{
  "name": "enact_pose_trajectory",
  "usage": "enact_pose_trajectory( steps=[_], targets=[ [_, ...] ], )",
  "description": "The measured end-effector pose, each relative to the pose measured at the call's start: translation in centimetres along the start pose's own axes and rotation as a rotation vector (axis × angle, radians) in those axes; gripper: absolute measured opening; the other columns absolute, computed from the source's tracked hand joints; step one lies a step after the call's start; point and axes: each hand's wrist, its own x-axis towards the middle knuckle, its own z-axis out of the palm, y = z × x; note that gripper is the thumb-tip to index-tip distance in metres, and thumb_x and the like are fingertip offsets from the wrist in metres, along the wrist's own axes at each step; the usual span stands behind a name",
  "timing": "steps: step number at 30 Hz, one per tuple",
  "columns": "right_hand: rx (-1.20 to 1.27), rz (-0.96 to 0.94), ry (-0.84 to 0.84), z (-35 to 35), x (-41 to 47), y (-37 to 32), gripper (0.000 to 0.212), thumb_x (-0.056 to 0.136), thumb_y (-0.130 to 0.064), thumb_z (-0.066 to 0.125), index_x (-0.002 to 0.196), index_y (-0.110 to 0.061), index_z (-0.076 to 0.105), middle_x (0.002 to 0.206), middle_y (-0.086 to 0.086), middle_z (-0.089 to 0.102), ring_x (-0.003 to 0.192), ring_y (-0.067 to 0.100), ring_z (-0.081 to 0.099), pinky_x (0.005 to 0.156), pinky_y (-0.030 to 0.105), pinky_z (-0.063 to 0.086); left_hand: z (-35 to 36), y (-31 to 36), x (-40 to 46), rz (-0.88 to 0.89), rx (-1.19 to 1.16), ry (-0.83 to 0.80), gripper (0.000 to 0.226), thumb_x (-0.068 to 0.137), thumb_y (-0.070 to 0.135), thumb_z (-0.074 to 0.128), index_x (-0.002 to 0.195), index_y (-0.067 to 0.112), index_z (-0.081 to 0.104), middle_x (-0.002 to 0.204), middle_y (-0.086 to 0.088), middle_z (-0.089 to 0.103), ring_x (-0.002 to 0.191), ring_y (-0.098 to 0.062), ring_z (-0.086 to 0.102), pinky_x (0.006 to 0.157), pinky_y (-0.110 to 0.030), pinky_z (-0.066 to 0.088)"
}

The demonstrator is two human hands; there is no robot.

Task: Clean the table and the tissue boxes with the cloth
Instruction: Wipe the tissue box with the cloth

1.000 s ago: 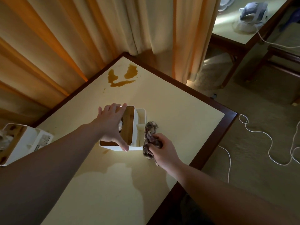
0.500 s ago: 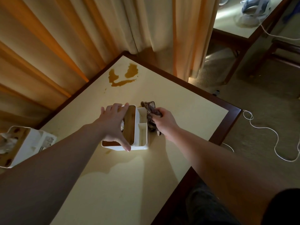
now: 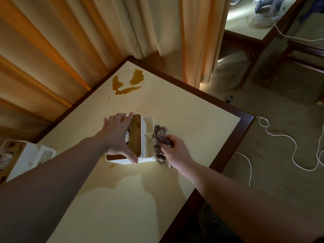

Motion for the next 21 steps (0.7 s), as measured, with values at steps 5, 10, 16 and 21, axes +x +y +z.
enact_pose_trajectory(
  steps=[5,10,16,21],
  targets=[
    [-0.054,-0.028,0.076,0.2,5.1,-3.5,0.013,0.098,-0.019,0.063,0.106,-0.024,0.072,0.09,0.001,0.075,0.079,0.027,0.072,0.07,0.042,0.06,0.2,0.1,0.1,-0.005,-0.003,0.007,0.168,0.036,0.083,0.087,0.161,0.033,-0.013,0.16,0.005,0.007,0.148,-0.029,0.008,0.126,-0.057,0.009],
    [-0.094,-0.033,0.048,-0.1,6.9,-4.9,0.017,0.099,-0.024,0.063,0.113,-0.024,0.073,0.096,0.001,0.075,0.088,0.023,0.072,0.081,0.04,0.06,0.3,0.0,0.3,-0.016,0.019,0.013,0.167,0.035,0.085,0.084,0.161,0.034,-0.013,0.163,0.002,0.007,0.151,-0.03,0.008,0.126,-0.059,0.007],
    [-0.101,-0.064,0.073,0.5,3.2,-1.0,0.006,0.097,-0.022,0.06,0.097,-0.026,0.064,0.082,0.004,0.069,0.06,0.022,0.062,0.045,0.03,0.046,0.4,-0.4,0.3,-0.009,0.03,0.023,0.168,0.033,0.09,0.08,0.16,0.034,-0.014,0.162,0.001,0.007,0.152,-0.03,0.008,0.125,-0.062,0.004],
    [-0.085,-0.068,0.077,1.8,0.4,3.0,0.009,0.082,-0.035,0.057,0.091,-0.032,0.057,0.089,0.012,0.066,0.074,0.034,0.065,0.058,0.046,0.055,0.5,-0.3,0.1,-0.005,0.026,0.031,0.169,0.033,0.089,0.081,0.161,0.033,-0.013,0.163,0.0,0.007,0.152,-0.031,0.007,0.124,-0.063,-0.002]
  ],
)
